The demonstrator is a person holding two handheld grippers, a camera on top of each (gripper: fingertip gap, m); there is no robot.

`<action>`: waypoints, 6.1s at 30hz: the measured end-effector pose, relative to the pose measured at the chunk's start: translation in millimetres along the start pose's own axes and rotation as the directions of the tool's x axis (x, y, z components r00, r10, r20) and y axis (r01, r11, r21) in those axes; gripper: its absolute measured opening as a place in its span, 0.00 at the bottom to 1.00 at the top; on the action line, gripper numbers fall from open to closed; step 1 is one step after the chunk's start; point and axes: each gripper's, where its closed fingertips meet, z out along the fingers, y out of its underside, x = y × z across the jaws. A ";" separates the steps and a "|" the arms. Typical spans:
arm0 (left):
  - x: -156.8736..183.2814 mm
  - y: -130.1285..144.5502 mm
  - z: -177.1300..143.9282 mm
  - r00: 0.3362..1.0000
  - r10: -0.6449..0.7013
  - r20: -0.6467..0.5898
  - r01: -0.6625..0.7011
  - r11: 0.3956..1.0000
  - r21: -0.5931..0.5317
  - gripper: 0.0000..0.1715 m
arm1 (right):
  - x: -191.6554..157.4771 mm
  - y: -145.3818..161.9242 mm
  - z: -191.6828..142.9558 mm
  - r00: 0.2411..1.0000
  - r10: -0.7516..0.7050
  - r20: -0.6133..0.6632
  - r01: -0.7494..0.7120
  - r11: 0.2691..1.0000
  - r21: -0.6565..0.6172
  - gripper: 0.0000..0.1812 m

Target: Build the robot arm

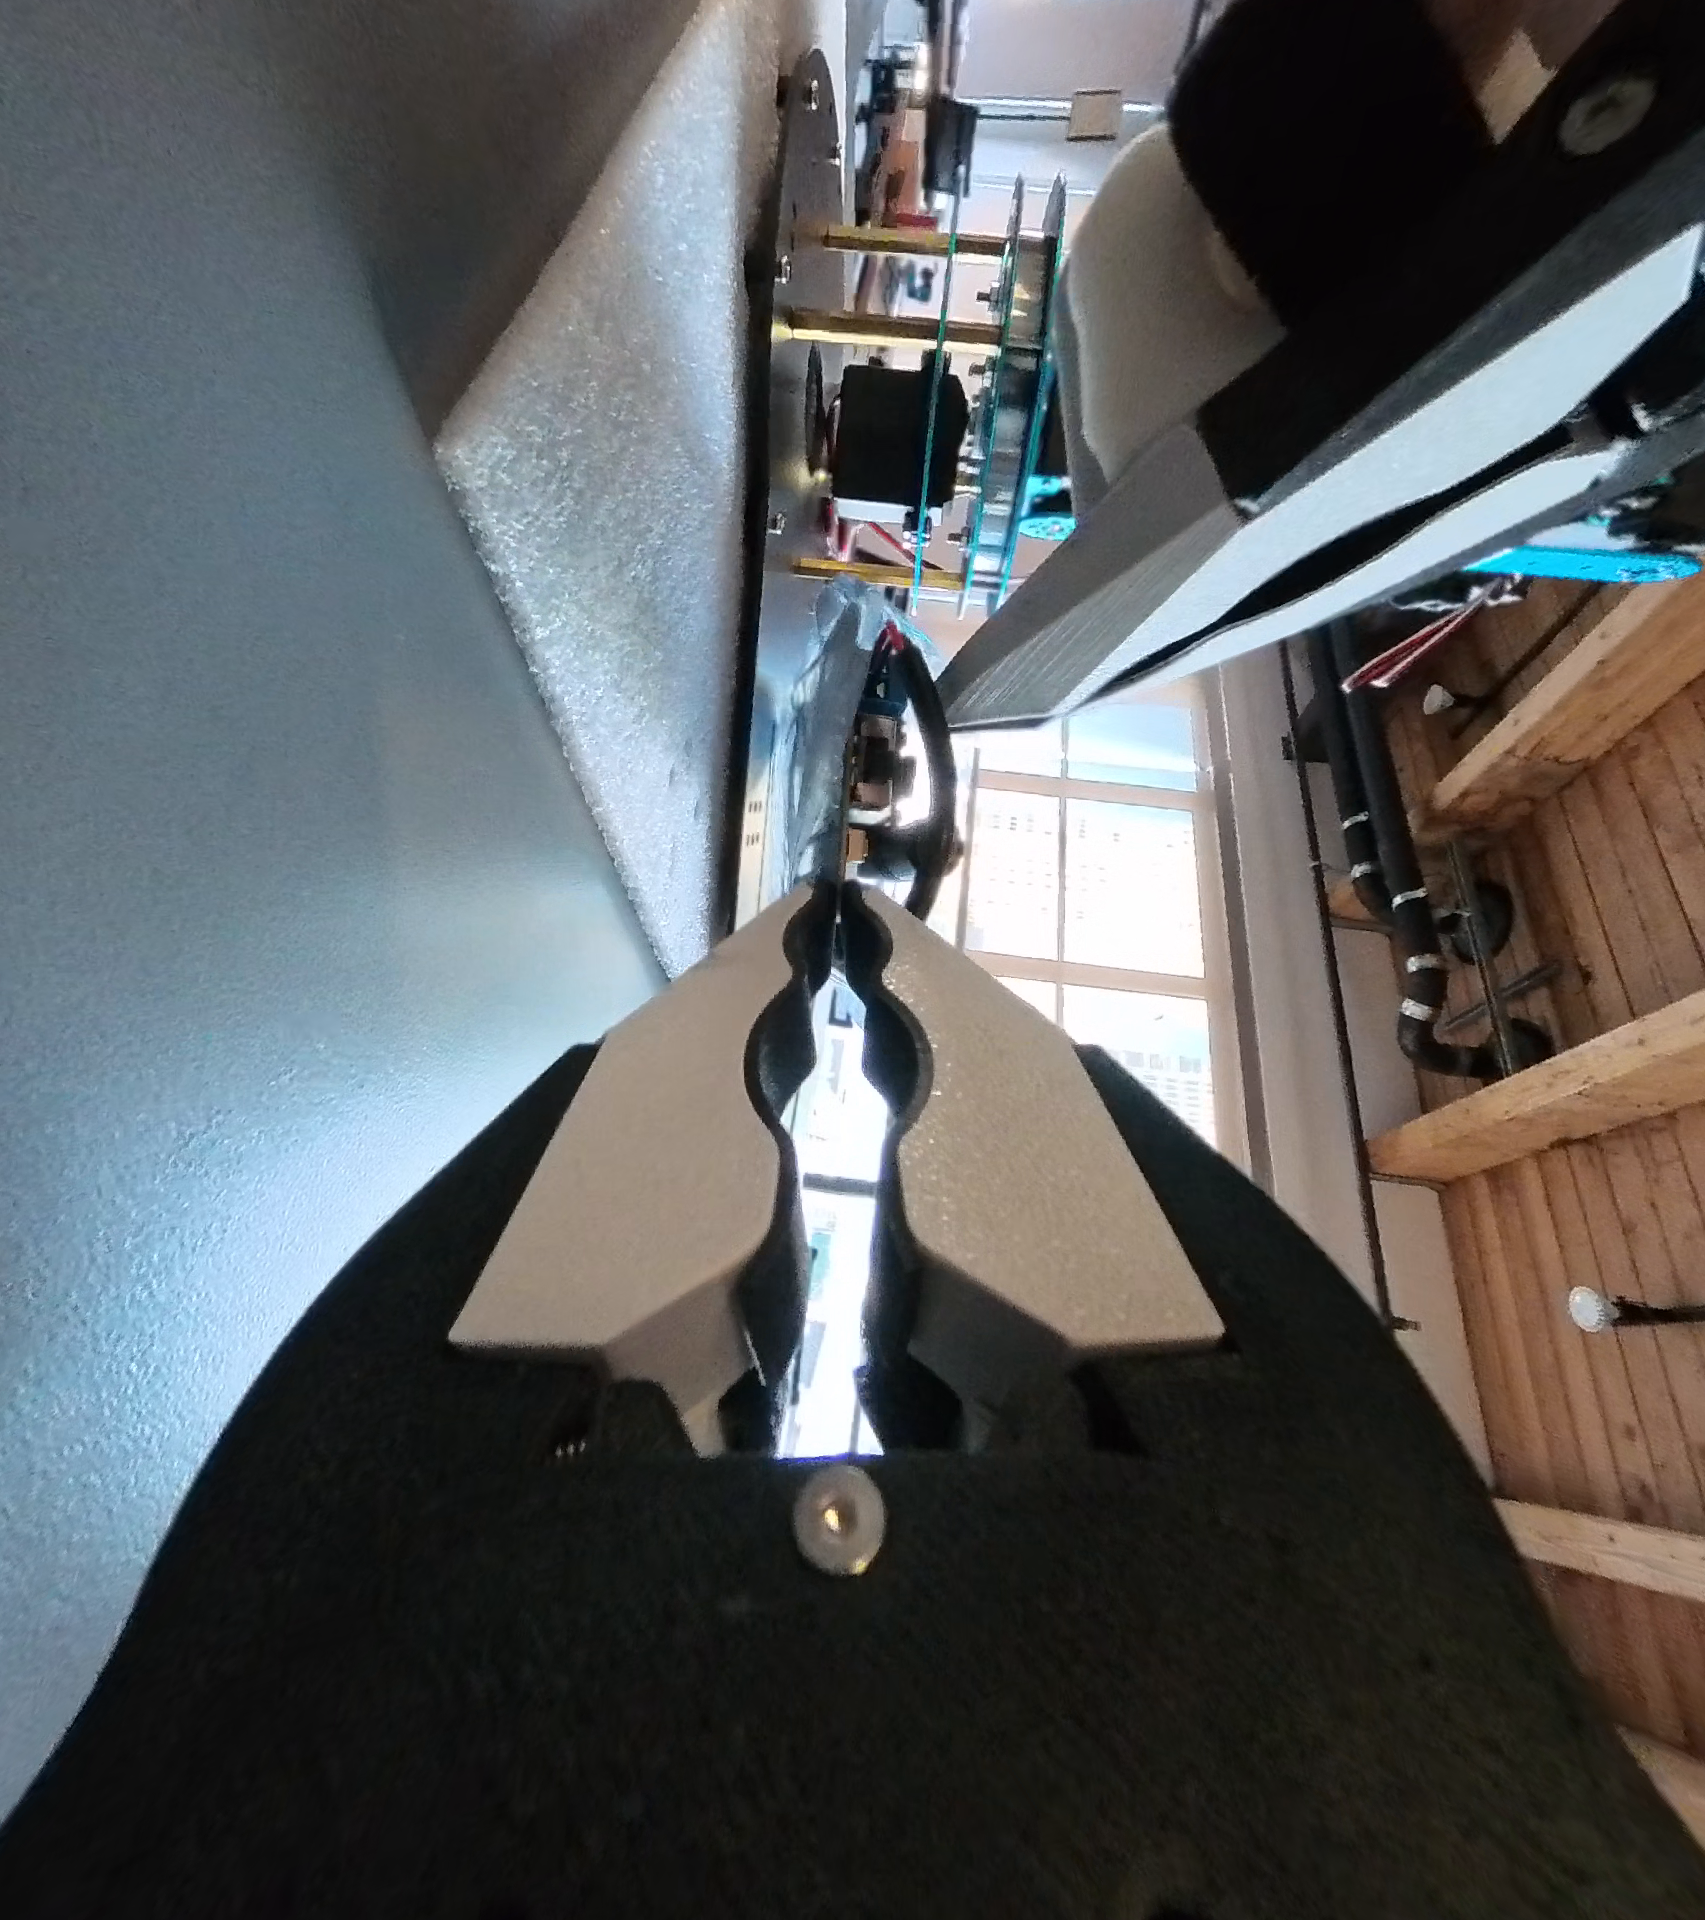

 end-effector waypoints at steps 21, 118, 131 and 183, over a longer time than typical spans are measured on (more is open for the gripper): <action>-4.9 -3.4 2.2 0.998 0.007 0.069 -0.008 1.000 0.015 0.00 | 4.1 4.9 0.4 1.000 0.023 -0.017 -0.023 0.999 -0.041 0.00; 5.5 28.7 -20.6 0.925 -0.208 0.318 0.067 0.913 0.401 0.14 | 11.6 3.8 -2.5 0.961 0.254 0.111 -0.253 0.967 -0.017 0.00; -9.4 4.6 -5.9 0.849 0.086 0.521 -0.290 0.901 0.322 0.00 | 19.9 9.9 -8.7 0.936 0.327 0.132 -0.330 0.944 0.002 0.00; 11.7 -5.1 -25.3 0.530 0.373 0.762 -0.619 0.784 0.047 0.03 | 29.3 -5.0 -5.3 0.887 0.429 0.167 -0.439 0.898 0.023 0.00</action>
